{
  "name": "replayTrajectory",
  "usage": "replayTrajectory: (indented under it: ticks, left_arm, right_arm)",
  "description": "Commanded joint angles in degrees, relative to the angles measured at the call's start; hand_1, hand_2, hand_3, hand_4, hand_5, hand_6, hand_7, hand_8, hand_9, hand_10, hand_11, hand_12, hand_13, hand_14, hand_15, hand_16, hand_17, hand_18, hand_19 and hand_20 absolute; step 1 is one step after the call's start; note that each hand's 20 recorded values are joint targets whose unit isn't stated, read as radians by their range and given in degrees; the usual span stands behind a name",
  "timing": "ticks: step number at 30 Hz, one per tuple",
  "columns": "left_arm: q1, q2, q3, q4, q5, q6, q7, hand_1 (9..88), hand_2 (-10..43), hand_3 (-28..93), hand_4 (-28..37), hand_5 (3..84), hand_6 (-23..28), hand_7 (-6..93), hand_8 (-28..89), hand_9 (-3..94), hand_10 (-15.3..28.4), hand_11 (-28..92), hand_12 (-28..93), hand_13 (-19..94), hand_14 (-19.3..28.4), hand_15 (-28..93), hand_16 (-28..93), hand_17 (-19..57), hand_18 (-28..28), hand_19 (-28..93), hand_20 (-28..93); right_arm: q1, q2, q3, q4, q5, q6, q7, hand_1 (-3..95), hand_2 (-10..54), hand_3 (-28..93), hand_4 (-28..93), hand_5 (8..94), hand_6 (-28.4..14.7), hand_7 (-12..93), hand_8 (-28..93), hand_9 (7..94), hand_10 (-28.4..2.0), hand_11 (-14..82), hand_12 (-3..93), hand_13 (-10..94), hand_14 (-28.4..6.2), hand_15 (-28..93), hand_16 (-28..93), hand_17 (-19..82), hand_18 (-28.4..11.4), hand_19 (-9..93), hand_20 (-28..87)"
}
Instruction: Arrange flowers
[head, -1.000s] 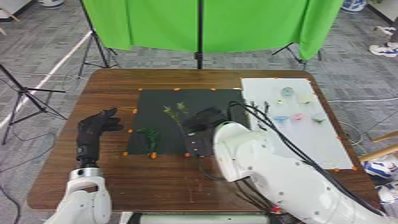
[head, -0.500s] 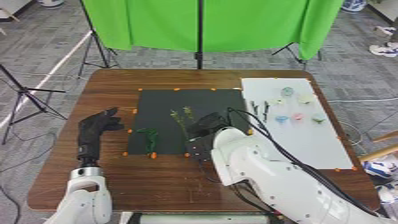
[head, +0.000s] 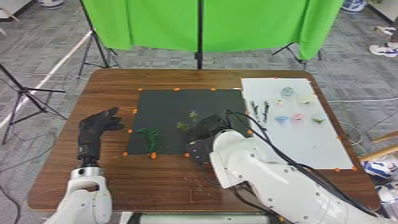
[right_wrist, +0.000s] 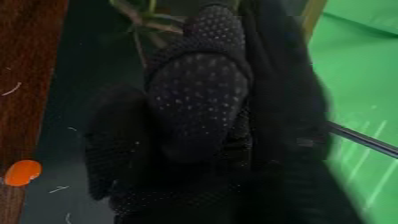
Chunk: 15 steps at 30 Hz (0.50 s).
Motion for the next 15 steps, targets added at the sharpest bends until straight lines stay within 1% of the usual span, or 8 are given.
replayTrajectory:
  ticks: [1,4,8,9,10,11,13,15]
  left_arm:
    - [0.91,-0.98,0.67,0.81,0.28,-0.10,-0.31,30.8,2.2,58,-19.9,62.9,7.9,8.4,-5,64.3,16.8,23,14,61,20.9,40,-3,18.8,23.8,62,21]
    - [0.98,-0.98,0.71,0.78,0.27,-0.08,-0.28,30.9,2.2,58,-19.9,62.9,7.9,8.4,-5,64.3,16.7,23,14,61,20.8,40,-3,18.8,23.8,62,21]
    - [0.94,-1.10,0.68,0.83,0.20,-0.14,-0.21,30.9,2.1,58,-19.7,62.9,7.9,8.4,-5,64.3,16.8,23,14,61,20.8,40,-3,18.8,23.8,62,21]
    - [1.00,-1.13,0.67,0.78,0.22,-0.06,-0.21,31.0,2.2,58,-19.7,62.9,8.0,8.4,-5,64.3,16.8,23,14,61,20.9,40,-3,18.8,23.8,62,21]
    - [0.77,-1.15,0.72,0.92,0.29,-0.16,-0.20,31.0,2.1,57,-19.7,62.9,8.0,8.3,-5,64.3,16.8,23,14,61,20.9,40,-3,18.8,23.8,62,21]
    - [0.98,-1.20,0.67,0.79,0.29,-0.08,-0.22,31.0,2.1,58,-19.7,62.9,8.0,8.3,-5,64.2,16.8,23,14,61,20.9,40,-3,18.8,23.8,62,21]
    - [0.66,-1.15,0.78,1.00,0.32,-0.32,-0.28,31.0,2.1,58,-19.7,62.9,8.0,8.4,-5,64.2,16.8,23,14,61,20.9,40,-3,18.8,23.8,62,21]
    - [0.59,-1.18,0.79,1.02,0.30,-0.24,-0.25,31.1,2.1,57,-19.7,63.0,8.0,8.3,-5,64.2,16.8,23,14,61,20.8,40,-3,18.8,23.9,62,21]
  right_arm:
    - [0.05,-0.48,-0.13,0.22,1.07,0.42,-0.67,87.3,-9.5,-28,33,62.9,-3.9,56,16,93.3,-9.9,28.9,25.4,94,-0.1,55,14,77,-5.3,73,49]
    - [0.01,-0.42,-0.25,0.09,1.69,0.12,-1.12,86.8,-9.5,-28,34,62.6,-4.0,56,16,92.9,-10.2,29.5,24.6,94,-0.2,55,14,77,-5.3,73,49]
    - [-0.06,-0.19,-0.23,-0.10,2.80,-1.99,-1.89,86.1,-9.5,-28,34,62.4,-4.1,56,16,92.4,-10.5,30.3,23.5,94,-0.3,55,14,77,-5.4,73,49]
    - [-0.09,-0.15,-0.24,-0.05,2.70,-3.17,-2.16,85.8,-9.5,-28,33,62.3,-4.1,56,15,92.3,-10.5,30.4,23.3,94,-0.3,55,14,77,-5.4,73,49]
    - [-0.02,0.01,-0.24,0.04,3.03,-4.18,-2.74,85.5,-9.5,-28,34,62.1,-4.1,56,15,92.1,-10.5,30.6,23.0,94,-0.4,54,14,76,-5.4,73,49]
    - [-0.15,0.16,-0.06,-0.01,4.17,-5.12,-3.26,84.6,-9.5,-28,34,61.9,-4.1,55,15,91.7,-10.7,31.6,21.5,94,-0.5,54,15,76,-5.3,73,48]
    - [-0.07,0.23,0.06,-0.01,4.36,-6.51,-3.50,82.9,-9.5,-28,35,61.7,-4.2,54,15,91.0,-10.7,32.1,20.7,94,-0.5,53,15,76,-5.3,73,48]
    - [0.24,0.08,0.59,0.43,5.34,-9.71,-3.95,80.4,-9.5,-28,37,61.9,-4.5,52,15,90.4,-10.8,32.4,20.3,94,-0.7,52,15,75,-5.5,73,48]
